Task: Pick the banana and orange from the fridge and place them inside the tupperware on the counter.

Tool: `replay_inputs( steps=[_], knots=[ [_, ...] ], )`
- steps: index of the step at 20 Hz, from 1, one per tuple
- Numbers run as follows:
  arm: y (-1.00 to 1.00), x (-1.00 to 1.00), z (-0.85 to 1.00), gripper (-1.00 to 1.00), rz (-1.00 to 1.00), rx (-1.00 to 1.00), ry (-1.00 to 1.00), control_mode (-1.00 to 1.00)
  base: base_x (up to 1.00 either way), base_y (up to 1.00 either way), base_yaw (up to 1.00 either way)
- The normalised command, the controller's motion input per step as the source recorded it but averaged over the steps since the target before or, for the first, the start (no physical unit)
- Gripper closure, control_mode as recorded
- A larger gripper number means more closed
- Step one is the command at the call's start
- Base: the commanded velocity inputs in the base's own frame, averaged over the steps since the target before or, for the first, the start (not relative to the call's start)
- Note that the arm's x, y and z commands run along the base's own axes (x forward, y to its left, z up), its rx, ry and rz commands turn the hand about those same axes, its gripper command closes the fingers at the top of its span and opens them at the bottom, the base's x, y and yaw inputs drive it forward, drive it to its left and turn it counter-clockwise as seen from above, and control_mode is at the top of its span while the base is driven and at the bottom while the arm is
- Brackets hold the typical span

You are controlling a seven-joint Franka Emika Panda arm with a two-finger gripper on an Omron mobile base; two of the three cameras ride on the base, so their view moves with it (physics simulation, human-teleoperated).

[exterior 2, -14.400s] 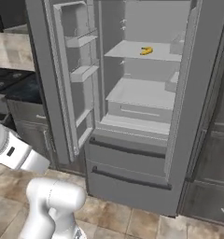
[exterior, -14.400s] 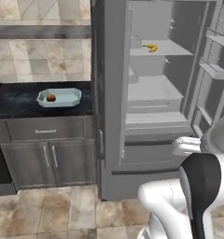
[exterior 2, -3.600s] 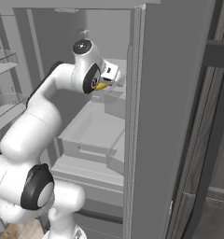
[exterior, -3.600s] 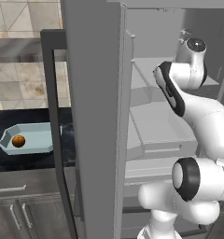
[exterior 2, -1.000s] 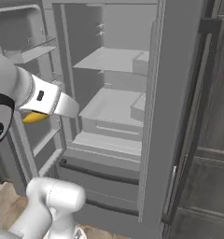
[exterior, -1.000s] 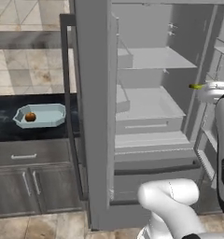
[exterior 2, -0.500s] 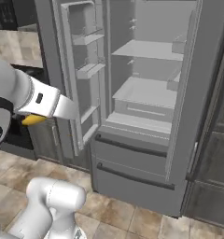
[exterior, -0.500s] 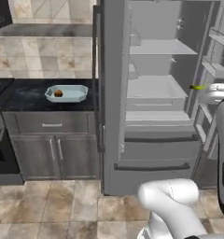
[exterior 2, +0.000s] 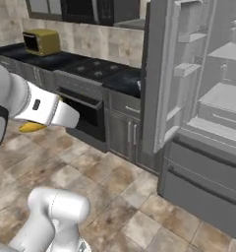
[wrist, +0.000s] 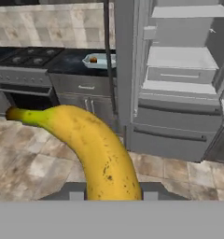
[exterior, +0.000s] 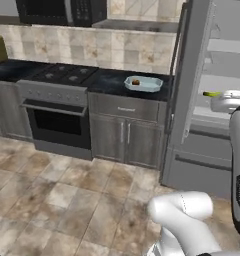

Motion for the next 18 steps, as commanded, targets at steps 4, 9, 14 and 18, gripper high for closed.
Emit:
replay_inputs(
  steps=[4, 9, 14, 18],
  knots=[
    [0.0, 0.0, 0.0, 1.0, 0.0, 0.0, 0.0, 1.0, -0.15, 0.65, 0.45],
    [0.0, 0.0, 0.0, 1.0, 0.0, 0.0, 0.0, 1.0, 0.4, 0.42, 0.24],
    [0.0, 0.0, 0.0, 1.0, 0.0, 0.0, 0.0, 1.0, 0.71, 0.12, 0.01],
    [0.0, 0.0, 0.0, 1.0, 0.0, 0.0, 0.0, 1.0, 0.71, -0.01, 0.06]
  ],
)
